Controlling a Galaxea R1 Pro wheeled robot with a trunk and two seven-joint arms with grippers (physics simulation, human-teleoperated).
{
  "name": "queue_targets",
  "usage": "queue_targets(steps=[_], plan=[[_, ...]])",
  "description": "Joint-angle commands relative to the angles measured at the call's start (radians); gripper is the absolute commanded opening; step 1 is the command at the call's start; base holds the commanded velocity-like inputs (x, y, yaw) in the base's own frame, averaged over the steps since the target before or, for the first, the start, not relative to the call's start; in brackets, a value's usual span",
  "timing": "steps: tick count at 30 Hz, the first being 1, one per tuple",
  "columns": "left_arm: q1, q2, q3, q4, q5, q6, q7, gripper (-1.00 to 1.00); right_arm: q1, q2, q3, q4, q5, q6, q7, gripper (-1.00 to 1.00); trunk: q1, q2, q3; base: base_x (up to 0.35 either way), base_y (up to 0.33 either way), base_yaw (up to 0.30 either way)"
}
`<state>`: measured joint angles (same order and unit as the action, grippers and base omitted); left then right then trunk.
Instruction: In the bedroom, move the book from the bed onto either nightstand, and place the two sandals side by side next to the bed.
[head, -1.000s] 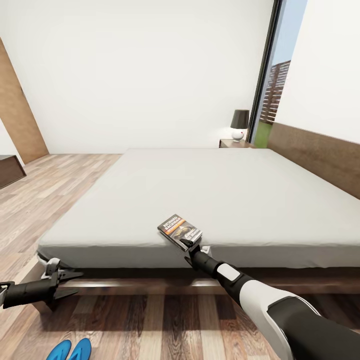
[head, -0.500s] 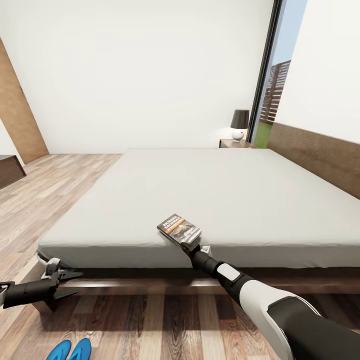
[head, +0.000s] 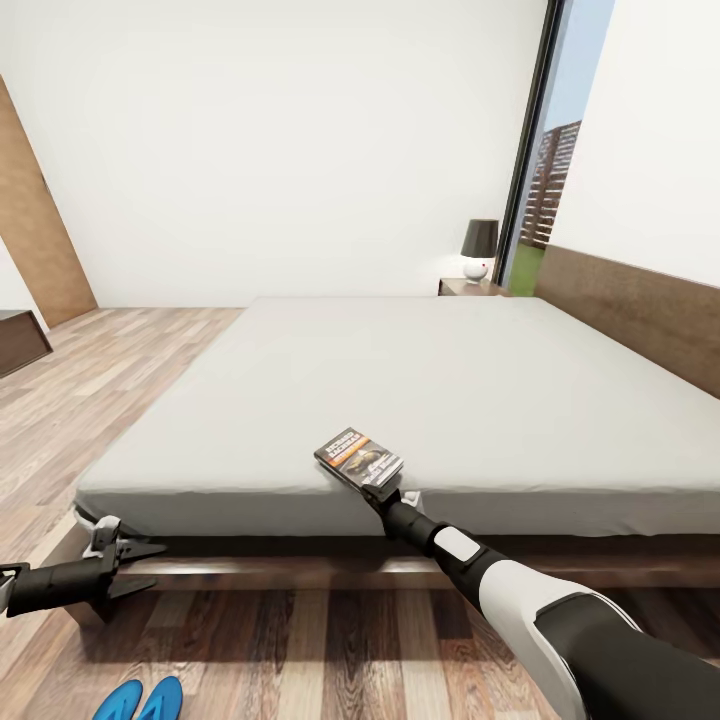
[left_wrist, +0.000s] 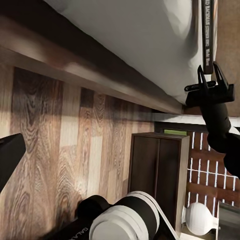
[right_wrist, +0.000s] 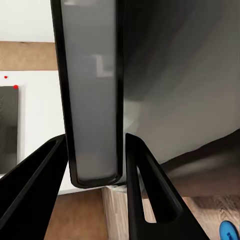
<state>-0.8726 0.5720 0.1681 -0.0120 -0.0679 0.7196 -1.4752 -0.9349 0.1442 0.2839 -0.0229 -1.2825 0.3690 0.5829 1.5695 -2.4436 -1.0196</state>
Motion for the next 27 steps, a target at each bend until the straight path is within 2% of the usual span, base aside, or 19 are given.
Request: queue_targets(steps=[1, 16, 27], plan=[[-0.001, 0.000, 0.005, 0.000, -0.007, 0.011, -0.004, 1.00, -0.001, 0.000, 0.011, 0.001, -0.009, 0.004, 0.002, -1.00, 0.000, 0.000, -0.001, 0.000, 0.000, 0.000], [0.000, 0.000, 0.005, 0.000, -0.007, 0.011, -0.004, 1.00, -0.001, 0.000, 0.012, 0.001, -0.009, 0.004, 0.002, -1.00, 0.000, 0.000, -0.001, 0.000, 0.000, 0.000], [-0.001, -0.003, 0.005, -0.002, -0.009, 0.011, -0.004, 1.00, -0.001, 0.000, 0.013, 0.001, -0.009, 0.004, 0.003, -1.00, -0.042, 0.077, 0.034, 0.000, 0.000, 0.000]])
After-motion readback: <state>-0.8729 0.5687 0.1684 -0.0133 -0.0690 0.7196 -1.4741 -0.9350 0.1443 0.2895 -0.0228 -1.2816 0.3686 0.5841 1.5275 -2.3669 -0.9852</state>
